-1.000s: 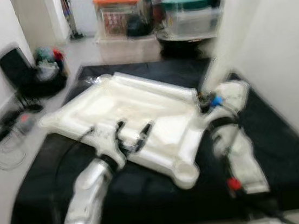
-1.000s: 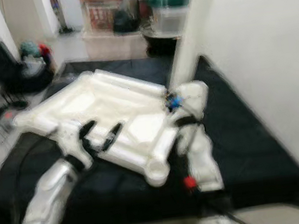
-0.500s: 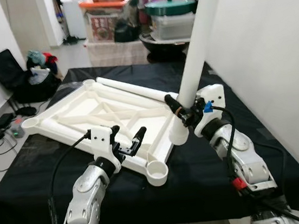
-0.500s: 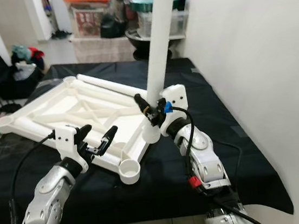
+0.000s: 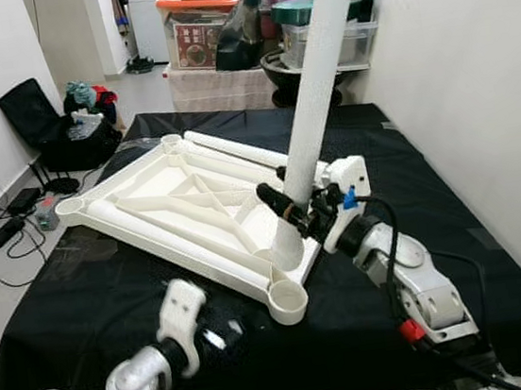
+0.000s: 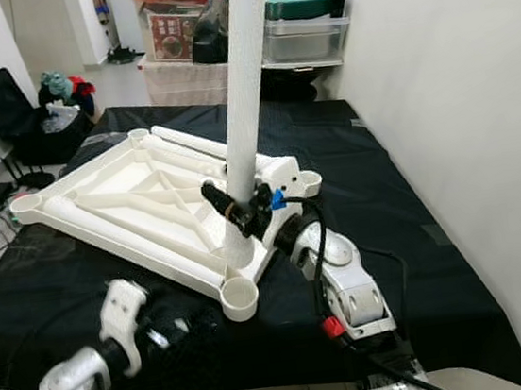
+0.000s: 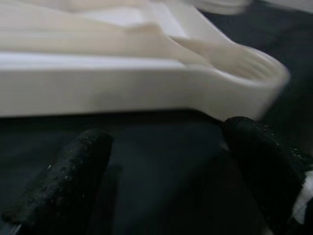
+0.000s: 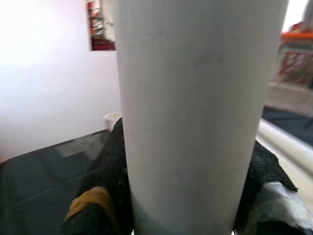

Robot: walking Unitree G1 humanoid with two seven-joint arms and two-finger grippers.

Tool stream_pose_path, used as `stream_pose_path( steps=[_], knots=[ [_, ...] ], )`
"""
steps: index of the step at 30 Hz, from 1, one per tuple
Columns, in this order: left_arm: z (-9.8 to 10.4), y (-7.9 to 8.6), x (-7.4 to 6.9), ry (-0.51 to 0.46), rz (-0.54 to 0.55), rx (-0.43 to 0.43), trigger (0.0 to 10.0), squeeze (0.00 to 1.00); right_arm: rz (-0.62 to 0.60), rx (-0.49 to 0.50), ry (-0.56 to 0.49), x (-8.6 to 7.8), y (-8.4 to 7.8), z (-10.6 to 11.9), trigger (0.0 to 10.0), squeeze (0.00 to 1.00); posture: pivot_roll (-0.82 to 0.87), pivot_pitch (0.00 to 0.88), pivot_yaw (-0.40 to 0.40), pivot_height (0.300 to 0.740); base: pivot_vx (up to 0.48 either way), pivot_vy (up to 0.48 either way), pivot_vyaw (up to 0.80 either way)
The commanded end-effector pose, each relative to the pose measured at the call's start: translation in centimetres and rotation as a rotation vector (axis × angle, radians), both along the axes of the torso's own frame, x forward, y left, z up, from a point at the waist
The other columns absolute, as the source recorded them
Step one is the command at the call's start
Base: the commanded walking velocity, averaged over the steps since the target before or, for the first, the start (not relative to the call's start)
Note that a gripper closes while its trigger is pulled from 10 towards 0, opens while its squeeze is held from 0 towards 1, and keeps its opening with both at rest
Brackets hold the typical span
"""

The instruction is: Building children table

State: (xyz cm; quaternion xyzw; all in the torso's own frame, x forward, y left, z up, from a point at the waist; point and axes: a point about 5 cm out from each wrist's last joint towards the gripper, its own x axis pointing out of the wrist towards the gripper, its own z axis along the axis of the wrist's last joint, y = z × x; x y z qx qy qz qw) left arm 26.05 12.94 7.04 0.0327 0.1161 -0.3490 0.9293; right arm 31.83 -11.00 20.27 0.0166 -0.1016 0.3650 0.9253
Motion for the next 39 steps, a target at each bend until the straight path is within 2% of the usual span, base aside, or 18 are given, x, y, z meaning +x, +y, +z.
stream_pose_path(
  steps=[1, 8, 19, 27, 39],
  knots=[
    [-0.1, -0.3, -0.3, 0.006, -0.045, 0.026, 10.0, 0.0, 0.034, 0.003, 0.007, -0.3, 0.1, 0.1, 0.0, 0.0, 0.06, 0.0, -0.089, 0.74, 0.0, 0.0, 0.0],
    [-0.4, -0.5, -0.5, 0.017, -0.092, 0.054, 10.0, 0.0, 0.061, -0.002, 0.041, -0.7, -0.4, -0.5, 0.0, 0.0, 0.06, 0.0, -0.086, 0.74, 0.0, 0.0, 0.0],
    [-0.6, -0.6, -0.8, 0.031, -0.124, 0.059, 10.0, 0.0, 0.014, -0.016, 0.071, -1.0, -2.3, -1.3, 0.0, 0.0, 0.05, 0.0, -0.077, 0.74, 0.0, 0.0, 0.0],
    [-0.6, -0.3, -0.7, 0.038, -0.129, 0.057, 10.0, 0.0, 0.06, 0.009, 0.11, -1.5, -1.5, -2.9, 0.0, 0.0, 0.07, 0.0, -0.075, 0.74, 0.0, 0.0, 0.0],
    [-0.6, 0.3, -0.9, 0.041, -0.117, 0.059, 10.0, 0.0, 0.103, -0.008, 0.126, -1.7, -0.2, -3.9, 0.0, 0.0, 0.08, 0.0, -0.083, 0.74, 0.0, 0.0, 0.0]
  ],
)
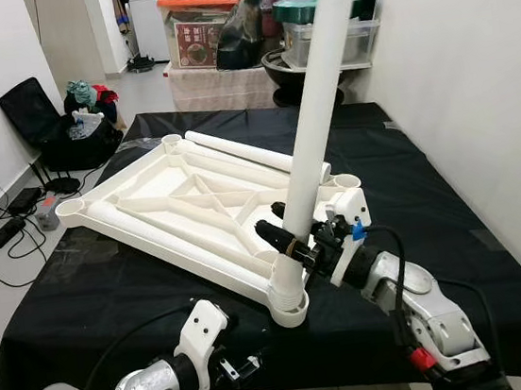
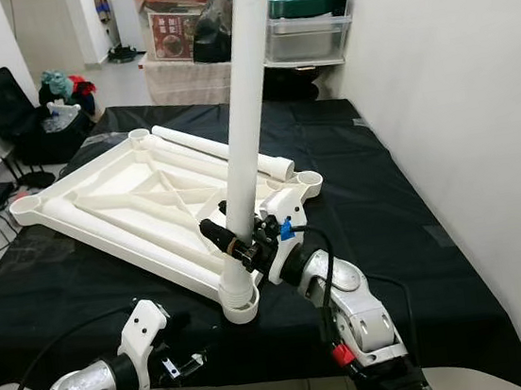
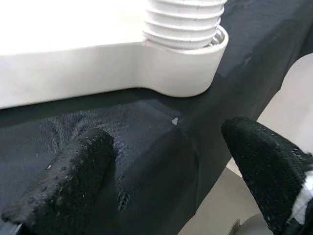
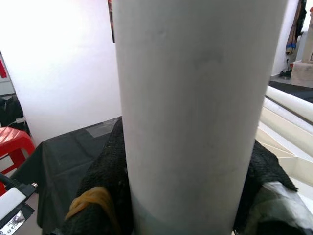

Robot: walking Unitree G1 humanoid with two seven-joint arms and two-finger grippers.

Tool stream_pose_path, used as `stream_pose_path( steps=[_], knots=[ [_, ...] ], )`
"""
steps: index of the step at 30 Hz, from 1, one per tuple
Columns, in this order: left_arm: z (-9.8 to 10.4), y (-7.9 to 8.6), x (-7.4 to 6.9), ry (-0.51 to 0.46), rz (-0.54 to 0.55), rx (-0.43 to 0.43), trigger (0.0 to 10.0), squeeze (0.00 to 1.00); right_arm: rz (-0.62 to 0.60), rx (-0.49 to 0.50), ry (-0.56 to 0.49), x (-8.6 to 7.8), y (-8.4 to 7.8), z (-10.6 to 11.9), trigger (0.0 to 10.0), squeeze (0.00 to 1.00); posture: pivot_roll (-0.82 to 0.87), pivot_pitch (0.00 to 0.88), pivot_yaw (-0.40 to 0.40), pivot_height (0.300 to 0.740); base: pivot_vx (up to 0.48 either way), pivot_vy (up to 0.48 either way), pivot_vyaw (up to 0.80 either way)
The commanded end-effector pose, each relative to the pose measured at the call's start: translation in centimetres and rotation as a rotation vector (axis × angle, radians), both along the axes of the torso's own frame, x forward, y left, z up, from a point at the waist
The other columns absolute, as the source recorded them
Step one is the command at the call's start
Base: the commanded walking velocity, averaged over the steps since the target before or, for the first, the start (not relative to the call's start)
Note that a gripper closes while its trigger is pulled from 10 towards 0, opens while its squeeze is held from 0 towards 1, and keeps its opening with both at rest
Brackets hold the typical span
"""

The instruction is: Building children table

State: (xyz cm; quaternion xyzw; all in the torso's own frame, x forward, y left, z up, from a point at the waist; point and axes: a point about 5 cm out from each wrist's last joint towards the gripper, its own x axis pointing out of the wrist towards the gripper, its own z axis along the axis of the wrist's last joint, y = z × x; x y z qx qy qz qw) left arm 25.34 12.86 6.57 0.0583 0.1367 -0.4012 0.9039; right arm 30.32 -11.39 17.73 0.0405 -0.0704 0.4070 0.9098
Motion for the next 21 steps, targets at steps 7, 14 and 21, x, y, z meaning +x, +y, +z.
stream_pose_path(
  steps=[7, 14, 21],
  knots=[
    [0.0, 0.6, -0.2, 0.014, 0.005, 0.007, 10.0, 0.0, 0.009, -0.051, 0.081, -0.6, 0.1, -2.7, 0.0, 0.0, 0.08, 0.0, -0.079, 0.74, 0.0, 0.0, 0.0],
    [0.0, 0.7, -0.1, 0.015, 0.005, 0.008, 10.0, 0.0, -0.012, -0.053, 0.094, -0.6, -0.5, -3.2, 0.0, 0.0, 0.08, 0.0, -0.077, 0.74, 0.0, 0.0, 0.0],
    [0.0, 0.4, -0.2, 0.017, -0.007, 0.004, 10.0, 0.0, -0.074, -0.017, 0.154, -0.8, -2.1, -4.5, 0.0, 0.0, 0.08, 0.0, -0.072, 0.74, 0.0, 0.0, 0.0]
  ],
)
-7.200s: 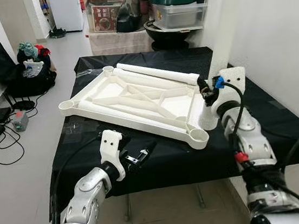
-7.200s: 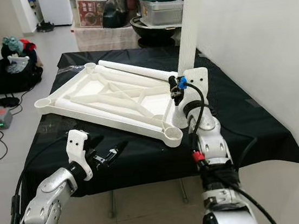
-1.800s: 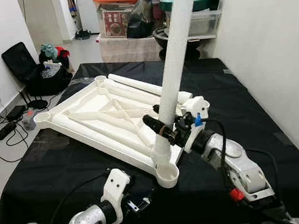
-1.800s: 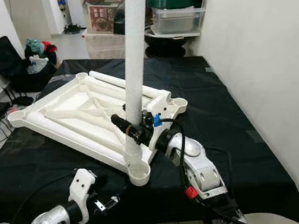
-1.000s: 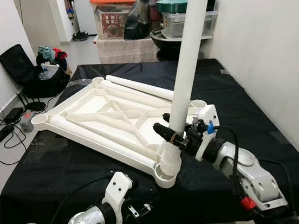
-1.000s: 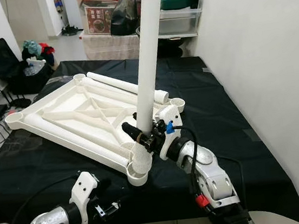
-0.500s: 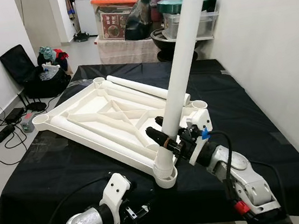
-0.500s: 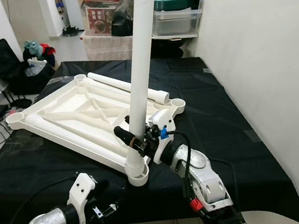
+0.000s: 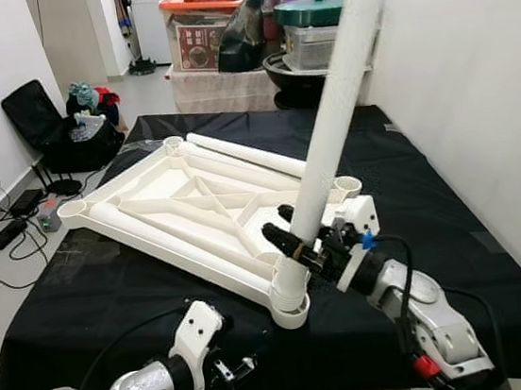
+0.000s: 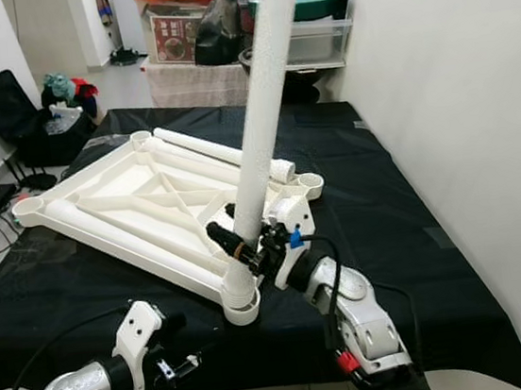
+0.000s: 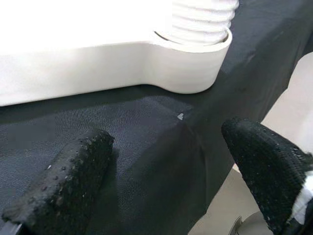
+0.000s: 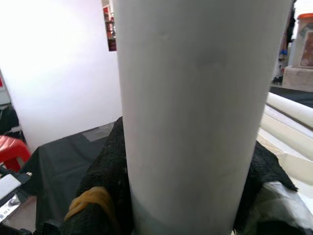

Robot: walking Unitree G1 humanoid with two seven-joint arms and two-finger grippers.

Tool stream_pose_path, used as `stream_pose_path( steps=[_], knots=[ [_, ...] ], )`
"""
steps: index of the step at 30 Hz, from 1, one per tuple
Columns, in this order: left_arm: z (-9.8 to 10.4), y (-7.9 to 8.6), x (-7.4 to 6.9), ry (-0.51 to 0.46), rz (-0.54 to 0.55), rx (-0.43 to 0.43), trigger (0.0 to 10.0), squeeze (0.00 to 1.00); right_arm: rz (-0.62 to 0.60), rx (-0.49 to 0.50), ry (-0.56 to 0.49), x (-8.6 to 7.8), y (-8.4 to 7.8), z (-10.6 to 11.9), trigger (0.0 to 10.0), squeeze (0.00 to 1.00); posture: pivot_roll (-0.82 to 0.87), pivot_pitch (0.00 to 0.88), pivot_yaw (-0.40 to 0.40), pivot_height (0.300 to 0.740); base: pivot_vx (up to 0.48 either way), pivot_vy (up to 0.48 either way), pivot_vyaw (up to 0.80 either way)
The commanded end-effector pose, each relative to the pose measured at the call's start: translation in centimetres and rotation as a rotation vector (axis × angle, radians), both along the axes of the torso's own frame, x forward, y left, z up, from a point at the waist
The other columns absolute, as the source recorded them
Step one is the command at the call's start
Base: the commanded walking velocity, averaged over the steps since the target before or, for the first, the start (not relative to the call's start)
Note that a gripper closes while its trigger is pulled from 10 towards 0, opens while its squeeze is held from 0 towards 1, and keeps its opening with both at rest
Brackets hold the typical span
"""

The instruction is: Building children table

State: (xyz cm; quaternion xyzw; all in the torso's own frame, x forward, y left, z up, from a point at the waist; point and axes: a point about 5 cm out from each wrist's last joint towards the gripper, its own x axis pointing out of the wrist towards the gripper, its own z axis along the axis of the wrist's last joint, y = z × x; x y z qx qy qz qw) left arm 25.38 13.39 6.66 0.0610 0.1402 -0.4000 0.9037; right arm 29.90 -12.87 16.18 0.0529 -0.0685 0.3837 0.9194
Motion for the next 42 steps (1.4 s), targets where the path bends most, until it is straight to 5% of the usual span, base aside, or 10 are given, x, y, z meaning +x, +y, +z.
stream_pose_path(
  steps=[1, 14, 26, 42],
  knots=[
    [0.0, -0.1, -0.2, 0.012, -0.009, -0.004, 10.0, 0.0, -0.024, -0.038, 0.138, -0.4, -0.6, -2.9, 0.0, 0.0, 0.08, 0.0, -0.072, 0.74, 0.0, 0.0, 0.0],
    [0.0, -0.3, 0.0, 0.014, -0.025, -0.002, 10.0, 0.0, 0.013, -0.072, 0.176, -1.6, -0.5, -4.1, 0.0, 0.0, 0.07, 0.0, -0.065, 0.74, 0.0, 0.0, 0.0],
    [0.1, -0.7, 0.0, 0.01, -0.027, -0.009, 10.0, 0.0, 0.201, -0.217, 0.106, 0.4, 2.6, -2.8, 0.0, 0.0, 0.11, 0.0, -0.107, 0.74, 0.0, 0.0, 0.0],
    [-0.2, -0.7, -0.3, 0.024, -0.015, -0.02, 10.0, 0.0, 0.297, -0.221, 0.084, 1.7, 2.6, -1.8, 0.0, 0.0, 0.12, 0.0, -0.13, 0.74, 0.0, 0.0, 0.0]
  ],
)
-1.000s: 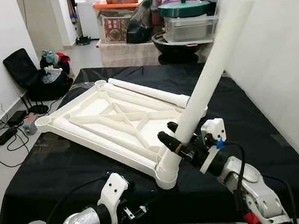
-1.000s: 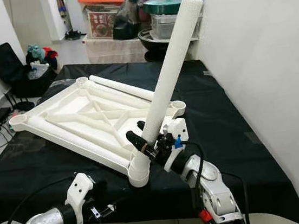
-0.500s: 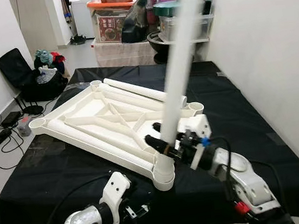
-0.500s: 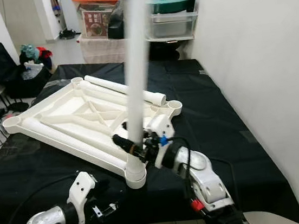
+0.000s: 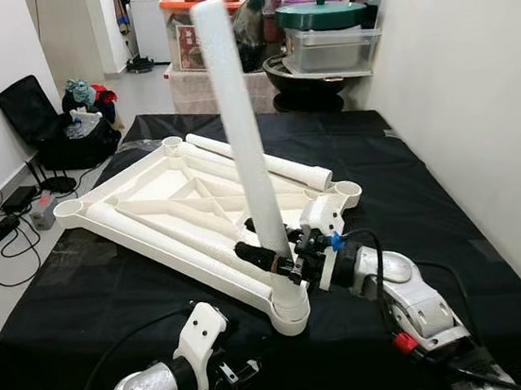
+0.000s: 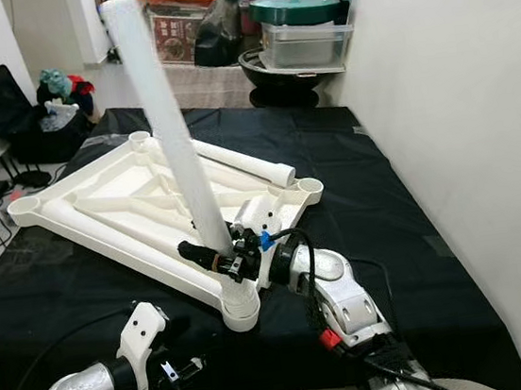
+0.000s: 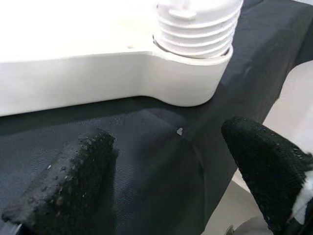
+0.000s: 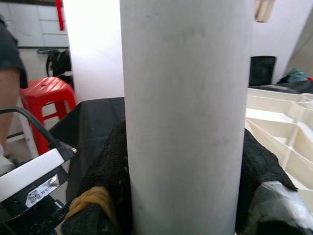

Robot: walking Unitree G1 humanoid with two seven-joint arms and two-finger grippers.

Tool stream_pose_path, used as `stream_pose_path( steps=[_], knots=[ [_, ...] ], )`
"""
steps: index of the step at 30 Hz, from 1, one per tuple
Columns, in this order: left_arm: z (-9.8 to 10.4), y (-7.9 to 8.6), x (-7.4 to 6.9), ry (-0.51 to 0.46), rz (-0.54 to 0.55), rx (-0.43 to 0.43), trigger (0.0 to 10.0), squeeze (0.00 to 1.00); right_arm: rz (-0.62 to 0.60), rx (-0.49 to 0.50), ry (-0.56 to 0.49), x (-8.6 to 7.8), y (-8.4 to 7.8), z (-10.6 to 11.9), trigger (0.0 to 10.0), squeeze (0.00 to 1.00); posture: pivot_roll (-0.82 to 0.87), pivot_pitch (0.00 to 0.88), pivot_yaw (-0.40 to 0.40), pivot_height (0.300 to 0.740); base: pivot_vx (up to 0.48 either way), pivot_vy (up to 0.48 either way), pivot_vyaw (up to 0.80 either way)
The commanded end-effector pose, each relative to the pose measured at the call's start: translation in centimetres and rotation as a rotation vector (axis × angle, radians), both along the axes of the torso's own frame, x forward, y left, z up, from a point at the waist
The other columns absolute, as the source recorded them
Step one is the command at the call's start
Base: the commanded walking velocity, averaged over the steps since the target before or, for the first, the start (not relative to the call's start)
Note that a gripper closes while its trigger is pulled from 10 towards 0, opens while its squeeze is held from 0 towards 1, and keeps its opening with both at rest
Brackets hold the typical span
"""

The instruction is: Building children table

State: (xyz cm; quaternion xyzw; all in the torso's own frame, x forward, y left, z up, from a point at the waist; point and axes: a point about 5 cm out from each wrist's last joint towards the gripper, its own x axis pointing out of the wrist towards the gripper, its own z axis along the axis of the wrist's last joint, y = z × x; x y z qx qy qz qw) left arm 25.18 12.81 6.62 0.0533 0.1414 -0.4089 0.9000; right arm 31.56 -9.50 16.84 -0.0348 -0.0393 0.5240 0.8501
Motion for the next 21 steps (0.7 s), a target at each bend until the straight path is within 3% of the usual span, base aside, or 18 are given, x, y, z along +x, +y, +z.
stream_pose_path(
  steps=[1, 6, 14, 21],
  knots=[
    [-0.2, -0.1, -0.1, 0.014, 0.002, -0.005, 10.0, 0.0, -0.019, -0.042, 0.115, 0.0, -0.8, -2.4, 0.0, 0.0, 0.12, 0.0, -0.13, 0.74, 0.0, 0.0, 0.0],
    [-0.3, -0.1, -0.3, 0.021, 0.006, -0.009, 10.0, 0.0, -0.016, -0.004, 0.1, 0.8, -0.5, -1.6, 0.0, 0.0, 0.13, 0.0, -0.133, 0.74, 0.0, 0.0, 0.0],
    [-0.5, 0.0, -0.3, 0.03, 0.007, -0.011, 10.0, 0.0, -0.042, 0.048, 0.099, 0.8, -0.6, -1.7, 0.0, 0.0, 0.12, 0.0, -0.126, 0.74, 0.0, 0.0, 0.0],
    [-0.5, -0.3, -0.3, 0.035, 0.001, -0.015, 10.0, 0.0, -0.117, 0.1, 0.105, 0.8, -1.5, -2.2, 0.0, 0.0, 0.1, 0.0, -0.118, 0.74, 0.0, 0.0, 0.0]
  ],
)
